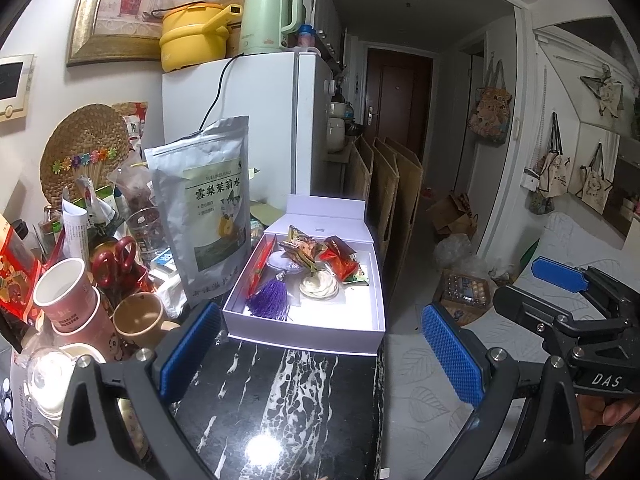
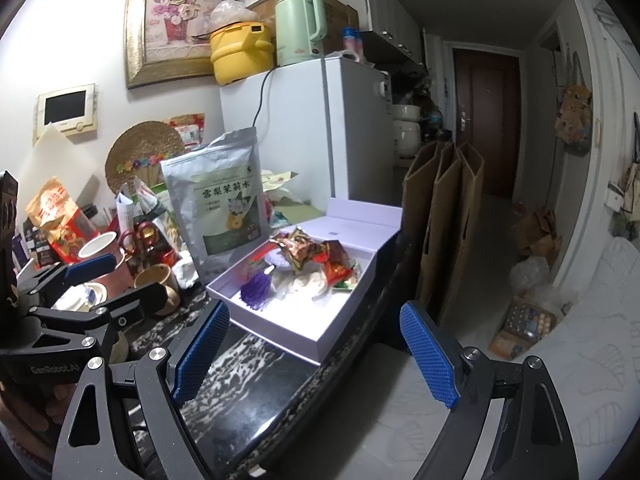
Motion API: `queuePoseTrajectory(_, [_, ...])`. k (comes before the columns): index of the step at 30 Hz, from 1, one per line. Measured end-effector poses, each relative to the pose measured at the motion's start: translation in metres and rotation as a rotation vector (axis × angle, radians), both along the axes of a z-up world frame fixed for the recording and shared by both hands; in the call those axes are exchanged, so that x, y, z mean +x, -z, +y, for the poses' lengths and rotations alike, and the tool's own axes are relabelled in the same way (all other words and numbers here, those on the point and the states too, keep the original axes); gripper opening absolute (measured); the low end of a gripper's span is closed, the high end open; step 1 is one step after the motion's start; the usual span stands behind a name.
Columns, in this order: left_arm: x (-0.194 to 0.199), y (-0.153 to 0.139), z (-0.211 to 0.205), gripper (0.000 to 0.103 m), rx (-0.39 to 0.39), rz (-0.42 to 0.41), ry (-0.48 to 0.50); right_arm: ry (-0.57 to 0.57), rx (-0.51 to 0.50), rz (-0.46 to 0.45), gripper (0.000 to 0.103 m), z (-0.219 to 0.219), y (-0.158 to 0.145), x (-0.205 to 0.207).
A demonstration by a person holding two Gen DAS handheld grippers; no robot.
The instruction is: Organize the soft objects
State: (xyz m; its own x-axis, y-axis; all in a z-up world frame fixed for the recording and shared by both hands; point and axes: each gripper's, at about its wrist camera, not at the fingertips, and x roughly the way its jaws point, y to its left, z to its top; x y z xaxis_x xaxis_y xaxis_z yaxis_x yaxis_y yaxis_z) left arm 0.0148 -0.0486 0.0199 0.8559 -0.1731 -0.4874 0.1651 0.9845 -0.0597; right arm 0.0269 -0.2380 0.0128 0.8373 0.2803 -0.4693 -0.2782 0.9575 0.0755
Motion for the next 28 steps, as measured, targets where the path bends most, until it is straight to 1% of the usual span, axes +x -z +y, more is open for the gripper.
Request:
queuePoseTrajectory(10, [-0.0016, -0.0002, 0.0019, 0.102, -0.001, 0.002, 0.002, 0.017, -0.004, -0.001, 0.088, -0.0012, -0.0019, -0.0027])
queuePoseTrajectory(15, [-0.0015, -0.001, 0.0015, 0.102, 0.01, 0.002, -0.004, 0.022, -0.007, -0.002, 0.088, -0.0009, -0.0026, -0.0034])
queuePoseTrajectory(20, [0.0, 0.0001, 0.0012, 0.102, 0.006, 0.016, 0.003, 0.025, -0.01, -0.003, 0.088, -0.0012, -0.0028, -0.004])
queuePoseTrajectory(28, [-0.0027, -0.0007, 0.0027, 0.102, 0.013, -0.011, -0.02, 0.028, -0.007, 0.001, 0.088, -0.0026, -0.0019, -0.0047])
